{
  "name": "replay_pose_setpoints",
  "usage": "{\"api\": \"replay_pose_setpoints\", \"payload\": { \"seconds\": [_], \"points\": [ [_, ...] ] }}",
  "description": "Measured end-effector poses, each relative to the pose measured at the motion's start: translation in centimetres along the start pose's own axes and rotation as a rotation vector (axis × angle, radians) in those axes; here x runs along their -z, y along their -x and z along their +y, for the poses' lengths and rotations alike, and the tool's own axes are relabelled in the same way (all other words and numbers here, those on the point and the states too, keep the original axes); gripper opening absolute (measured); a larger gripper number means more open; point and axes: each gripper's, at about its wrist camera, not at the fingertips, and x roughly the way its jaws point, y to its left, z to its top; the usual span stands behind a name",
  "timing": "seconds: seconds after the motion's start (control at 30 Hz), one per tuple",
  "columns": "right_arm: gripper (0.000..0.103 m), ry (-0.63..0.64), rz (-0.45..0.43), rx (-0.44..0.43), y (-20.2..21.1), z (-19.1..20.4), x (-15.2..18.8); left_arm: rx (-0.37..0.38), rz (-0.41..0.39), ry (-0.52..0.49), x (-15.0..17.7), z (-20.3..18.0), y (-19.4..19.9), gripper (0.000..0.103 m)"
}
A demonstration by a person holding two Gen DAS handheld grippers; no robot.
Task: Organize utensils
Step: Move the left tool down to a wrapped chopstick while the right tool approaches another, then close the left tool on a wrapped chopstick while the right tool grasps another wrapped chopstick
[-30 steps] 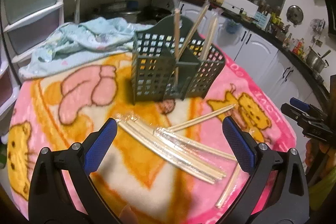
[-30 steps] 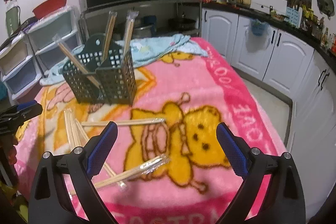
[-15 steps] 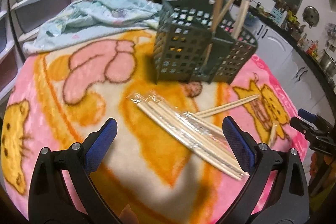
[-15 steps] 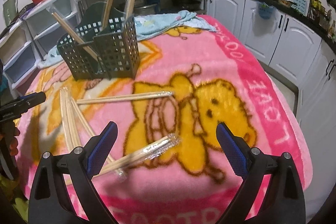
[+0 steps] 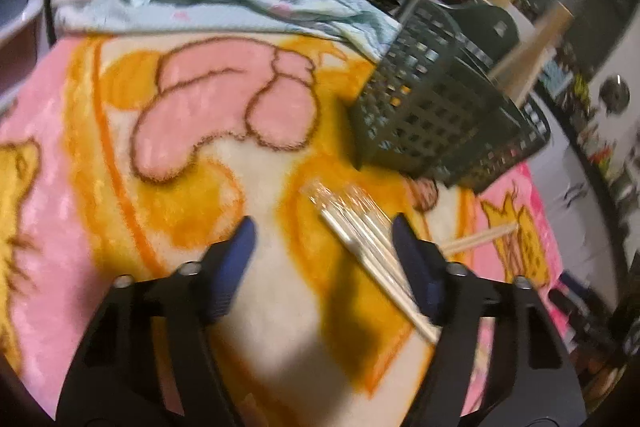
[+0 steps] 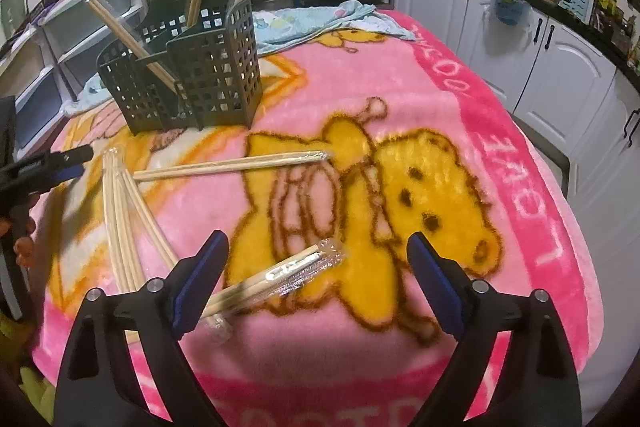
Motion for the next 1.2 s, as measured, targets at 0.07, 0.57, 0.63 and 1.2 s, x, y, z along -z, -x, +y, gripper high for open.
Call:
{"api": "replay_pose_setpoints", "payload": {
  "seconds": [0.07, 0.57, 0.63, 1.2],
  "points": [
    [0.085, 0.002, 0.002, 0.001, -0.1, 0.0, 0.0, 0.015, 0.007, 0.039, -0.4, 0.8, -0.5, 0.047],
    [0.075, -0.033, 0.055, -0.001, -1.5, -0.9, 0.2, 0.087, 0.061, 0.125, -2.2, 1.4, -2.8, 0.014],
    [0.072, -0.054, 0.066, -0.016, -1.8, -1.2, 0.2, 0.09, 0.065, 0.135, -2.4, 1.6, -3.0, 0.011],
    [0.02, -0.144, 0.121, -0.079, -3.6, -2.7, 0.7, 0.063, 0.043, 0.108, -2.6, 2.5, -2.5, 0.003]
  ]
}}
